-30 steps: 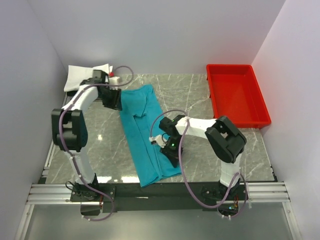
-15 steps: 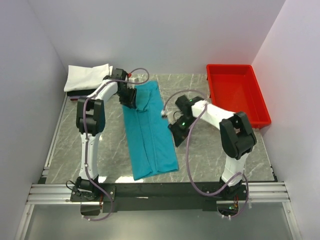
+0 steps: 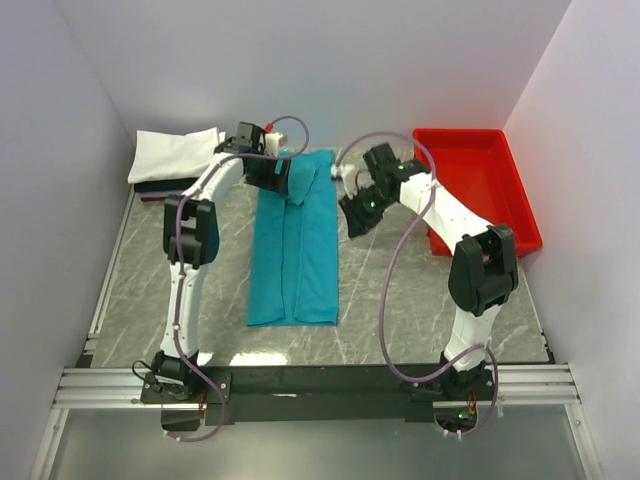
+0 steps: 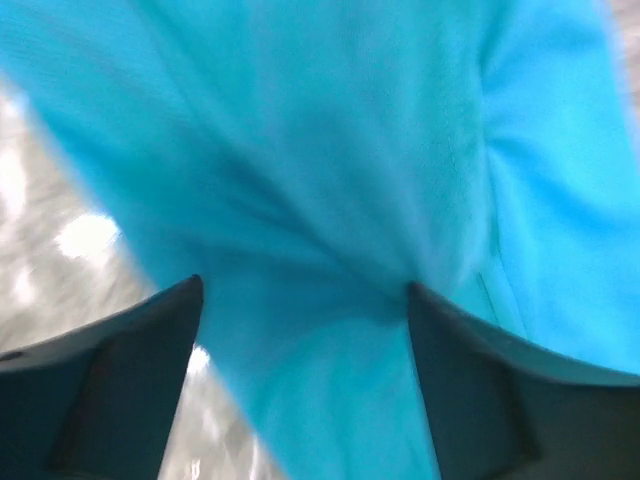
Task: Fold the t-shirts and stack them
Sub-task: Fold the tshirt
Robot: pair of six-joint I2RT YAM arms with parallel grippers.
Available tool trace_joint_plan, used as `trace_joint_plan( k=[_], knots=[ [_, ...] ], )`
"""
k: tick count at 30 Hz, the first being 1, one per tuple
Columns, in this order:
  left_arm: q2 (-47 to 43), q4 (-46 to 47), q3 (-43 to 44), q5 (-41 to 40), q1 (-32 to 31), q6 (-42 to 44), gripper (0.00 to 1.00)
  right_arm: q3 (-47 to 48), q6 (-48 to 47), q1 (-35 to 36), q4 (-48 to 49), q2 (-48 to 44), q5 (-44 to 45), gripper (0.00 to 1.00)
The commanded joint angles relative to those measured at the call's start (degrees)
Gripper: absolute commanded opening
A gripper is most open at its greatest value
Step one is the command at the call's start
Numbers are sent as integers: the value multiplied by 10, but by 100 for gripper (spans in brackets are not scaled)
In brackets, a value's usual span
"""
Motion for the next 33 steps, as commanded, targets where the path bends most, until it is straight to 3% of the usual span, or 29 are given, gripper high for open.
trace_joint_plan(
  k=[1, 2, 3, 5, 6, 8, 9, 11, 15, 16, 18, 22, 24, 27, 33],
  knots=[
    [-163, 71, -22, 4, 0, 31, 91, 65, 6, -5, 96, -54, 31, 40],
    [-190, 93, -35, 6, 2, 35, 99, 66, 14, -4, 120, -87, 47, 45],
    [-247, 103, -66, 24, 3, 45, 100, 61, 17, -5, 146, -106, 54, 54],
    [-309, 138, -114, 56, 10, 63, 100, 37, 9, -1, 224, -160, 51, 60],
    [-373, 156, -174, 87, 11, 68, 99, 24, 8, 1, 249, -178, 48, 72],
    [-469, 220, -251, 105, 12, 82, 99, -21, 15, 12, 335, -222, 47, 84],
    [-497, 227, -322, 117, 12, 96, 99, -31, 13, 19, 349, -232, 42, 85],
    [-556, 224, -373, 127, 11, 124, 99, -57, -11, 37, 361, -253, 24, 85],
    [-579, 66, -411, 163, 14, 241, 99, -65, -154, 76, 229, -256, -24, 87],
    [-582, 8, -420, 178, 21, 250, 99, -71, -163, 88, 197, -255, -11, 87],
    [-611, -57, -485, 284, 62, 325, 99, -111, -181, 116, 166, -257, 4, 84],
    [-698, -33, -645, 321, 105, 400, 99, -244, -142, 149, 244, -276, 43, 70],
    [-742, 1, -708, 318, 109, 393, 99, -235, -91, 144, 272, -255, 56, 60],
    [-768, 69, -761, 278, 110, 332, 98, -131, 9, 104, 281, -138, 55, 52],
    [-738, 114, -760, 235, 111, 187, 92, 172, 198, 21, 263, 83, 28, 48]
  ],
)
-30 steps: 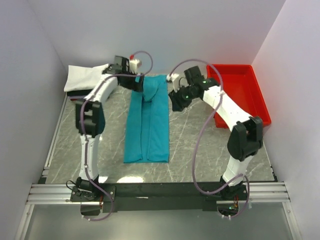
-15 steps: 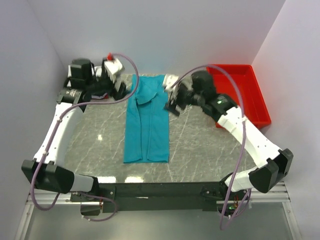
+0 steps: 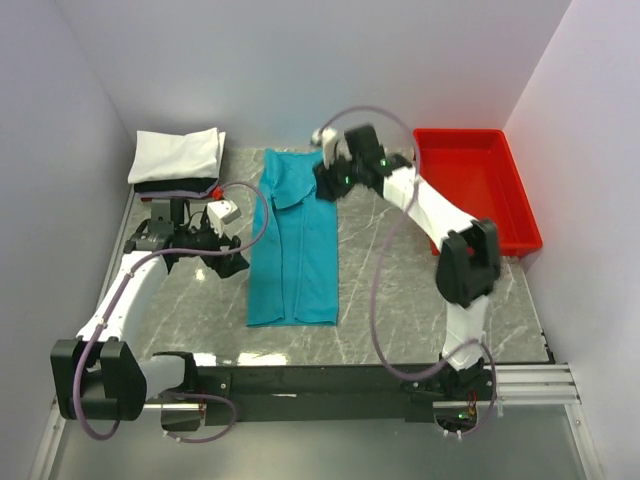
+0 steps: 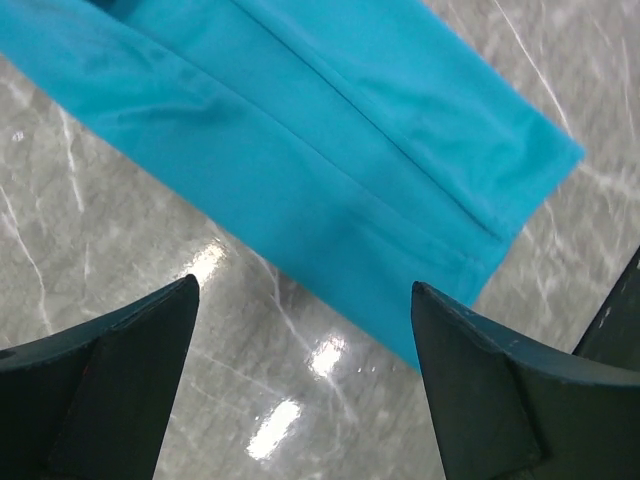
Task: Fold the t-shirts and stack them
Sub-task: Fold the tshirt
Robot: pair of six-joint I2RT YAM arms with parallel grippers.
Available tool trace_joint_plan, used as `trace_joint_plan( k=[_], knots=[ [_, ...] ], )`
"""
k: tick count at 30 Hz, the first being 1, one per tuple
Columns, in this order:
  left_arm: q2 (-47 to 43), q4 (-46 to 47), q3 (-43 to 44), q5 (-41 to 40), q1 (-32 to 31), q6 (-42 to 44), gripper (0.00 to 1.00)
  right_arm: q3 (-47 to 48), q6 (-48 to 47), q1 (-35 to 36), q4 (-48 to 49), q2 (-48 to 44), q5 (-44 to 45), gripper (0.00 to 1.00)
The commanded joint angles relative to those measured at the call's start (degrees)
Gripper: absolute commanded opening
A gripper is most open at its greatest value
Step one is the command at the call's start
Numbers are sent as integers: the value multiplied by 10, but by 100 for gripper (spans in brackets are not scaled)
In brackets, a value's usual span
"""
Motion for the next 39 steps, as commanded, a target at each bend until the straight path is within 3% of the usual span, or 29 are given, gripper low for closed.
trace_joint_plan(
  k=[1, 5, 8, 12, 39],
  knots=[
    [15, 63, 13, -18, 2, -104, 92, 202, 171, -39, 12, 130, -12, 48],
    [30, 70, 36, -38, 2, -166, 92, 274, 296, -65, 77, 216, 35, 48],
    [25, 71, 40, -46, 2, -185, 92, 333, 343, -77, 86, 275, 0, 44],
    [20, 71, 36, -58, 2, -192, 93, 337, 386, -81, 123, 315, -13, 42],
    [36, 85, 36, -76, 2, -217, 95, 317, 468, -77, 164, 394, -6, 45]
  ],
)
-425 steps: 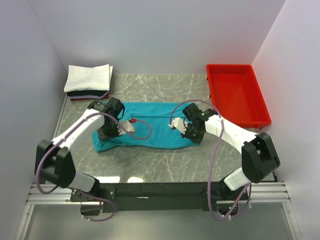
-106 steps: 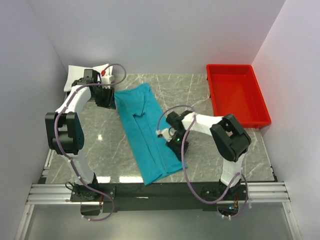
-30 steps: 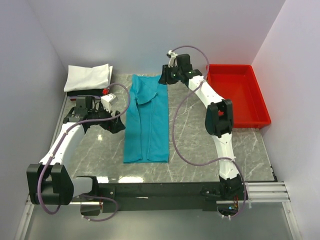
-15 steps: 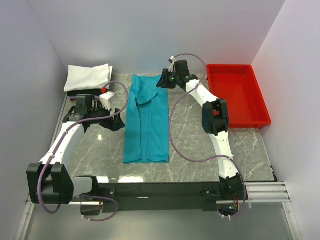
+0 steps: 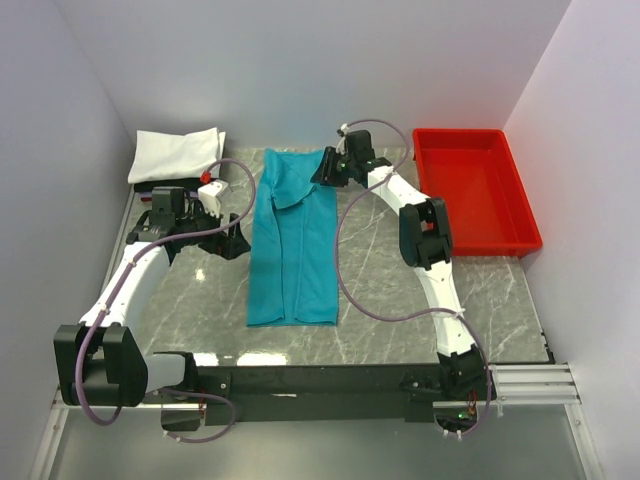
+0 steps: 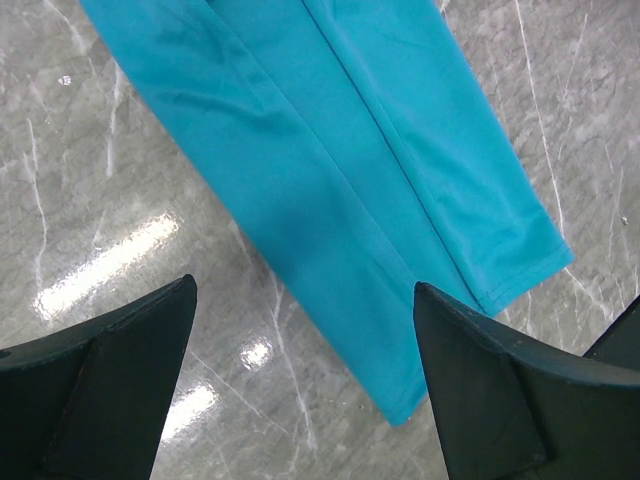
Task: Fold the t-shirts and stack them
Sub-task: Fold the tshirt
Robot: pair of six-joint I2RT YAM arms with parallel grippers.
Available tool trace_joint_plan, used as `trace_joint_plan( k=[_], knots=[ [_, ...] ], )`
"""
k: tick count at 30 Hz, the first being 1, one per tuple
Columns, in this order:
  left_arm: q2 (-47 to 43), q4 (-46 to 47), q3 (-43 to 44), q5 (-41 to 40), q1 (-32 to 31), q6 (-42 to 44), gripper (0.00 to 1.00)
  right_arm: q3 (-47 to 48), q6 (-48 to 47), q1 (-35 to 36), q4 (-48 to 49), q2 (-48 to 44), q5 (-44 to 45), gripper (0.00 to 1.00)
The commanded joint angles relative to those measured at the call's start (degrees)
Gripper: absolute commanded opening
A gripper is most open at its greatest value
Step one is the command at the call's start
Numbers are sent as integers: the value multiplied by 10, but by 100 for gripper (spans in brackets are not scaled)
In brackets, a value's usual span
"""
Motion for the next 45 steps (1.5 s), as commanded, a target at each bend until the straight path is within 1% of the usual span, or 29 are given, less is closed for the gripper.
trace_joint_plan(
  k=[1, 6, 9, 17, 19, 20, 21, 22, 26, 27, 29, 30, 35, 45],
  knots=[
    [-4, 17, 10, -1, 1, -8, 95, 13, 18, 4, 21, 14, -10, 45],
    [2, 18, 12, -4, 1, -8, 96, 19, 33, 5, 13, 24, -13, 43],
    [3, 19, 13, -5, 1, -8, 96, 17, 34, 5, 14, 24, -19, 40],
    [3, 22, 4, -2, 1, -8, 96, 16, 29, 6, 24, 25, -36, 38],
    [3, 20, 5, -3, 1, -7, 96, 20, 29, 5, 26, 25, -38, 37],
    [4, 20, 6, -4, 1, -6, 96, 21, 30, 5, 28, 25, -39, 34],
    [4, 20, 6, -2, 1, -6, 97, 18, 31, 5, 35, 24, -40, 28],
    [5, 20, 7, -2, 1, -6, 97, 15, 32, 6, 39, 23, -42, 24],
    [7, 20, 8, -1, 1, -5, 97, 23, 29, 5, 43, 20, -39, 16],
    [7, 21, 8, 0, 1, -5, 97, 25, 29, 4, 43, 20, -39, 11],
    [8, 22, 8, 0, 1, -6, 97, 23, 28, 4, 43, 17, -38, 6],
    [9, 22, 7, 0, 1, -6, 97, 20, 27, 3, 46, 14, -37, 0],
    [8, 23, 4, 0, 1, -4, 97, -6, 28, 0, 79, -15, -29, 0],
    [8, 27, 0, -2, 1, -5, 97, 5, 19, -16, 89, -33, -19, 0]
  ],
)
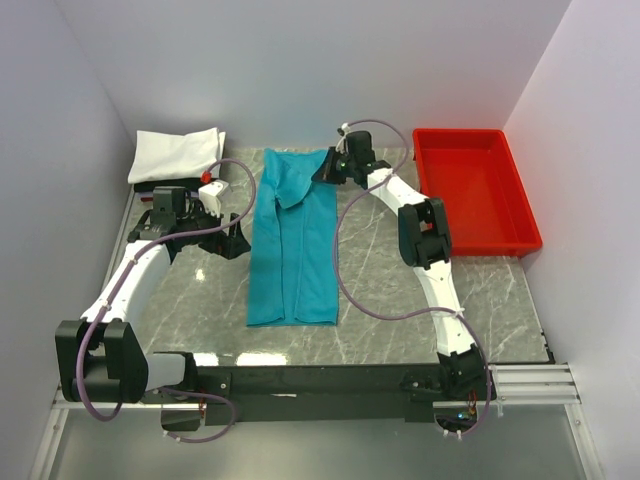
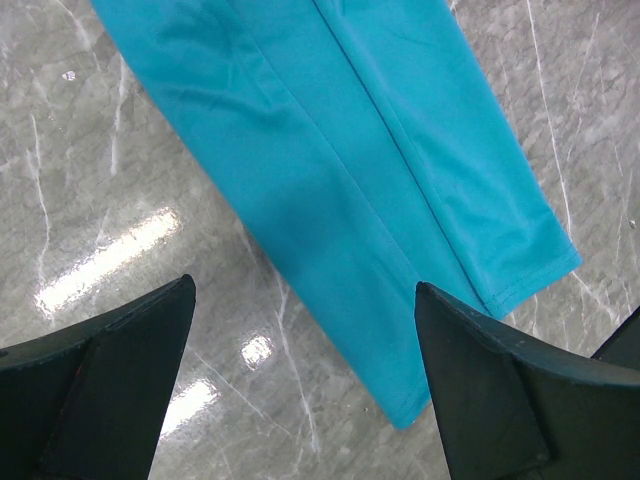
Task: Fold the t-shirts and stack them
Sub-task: Fold the tshirt
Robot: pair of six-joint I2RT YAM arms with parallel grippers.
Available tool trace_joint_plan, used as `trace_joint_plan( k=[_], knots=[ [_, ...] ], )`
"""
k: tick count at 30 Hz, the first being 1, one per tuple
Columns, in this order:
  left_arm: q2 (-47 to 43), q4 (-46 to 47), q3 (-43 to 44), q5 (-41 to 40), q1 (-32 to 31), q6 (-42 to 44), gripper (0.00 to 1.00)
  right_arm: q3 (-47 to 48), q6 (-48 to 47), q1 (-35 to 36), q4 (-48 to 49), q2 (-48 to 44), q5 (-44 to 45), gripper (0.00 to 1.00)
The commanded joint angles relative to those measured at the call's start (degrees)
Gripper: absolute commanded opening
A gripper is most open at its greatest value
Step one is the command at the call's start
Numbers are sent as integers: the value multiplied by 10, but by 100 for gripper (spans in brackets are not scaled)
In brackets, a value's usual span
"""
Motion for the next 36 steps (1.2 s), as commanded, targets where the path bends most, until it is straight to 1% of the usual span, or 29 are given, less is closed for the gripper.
trace_joint_plan(
  k=[1, 7, 11, 19, 23, 24, 30, 32, 33, 34, 36],
  knots=[
    [-2, 21, -1, 5, 1, -3, 97, 9, -9, -13, 27, -53, 9, 0],
    [3, 21, -1, 3, 1, 0, 97, 10, -25, -23, 16, -63, 19, 0],
    [14, 19, 4, 1, 1, 4, 97, 16, -37, -25, -14, -61, 34, 0],
    [27, 10, 9, -3, 1, 13, 97, -9, -55, -23, -35, -66, 34, 0],
    [34, 3, 11, -5, 1, 23, 97, -27, -67, -23, -25, -76, 56, 0],
    [35, -2, 11, -3, 1, 25, 97, -23, -68, -23, -30, -73, 72, 0],
    [40, -7, 12, -3, 1, 35, 97, -17, -73, -22, -38, -68, 66, 0],
    [40, -15, 12, 1, 1, 48, 98, -10, -79, -22, -45, -63, 53, 21],
    [40, -22, 12, 5, 1, 59, 98, -7, -85, -22, -46, -63, 52, 28],
    [40, -38, 16, 12, 1, 88, 98, -7, -89, -21, -48, -64, 51, 40],
    [37, -62, 19, 29, 2, 124, 98, -19, -114, -25, -49, -88, 43, 49]
  ],
)
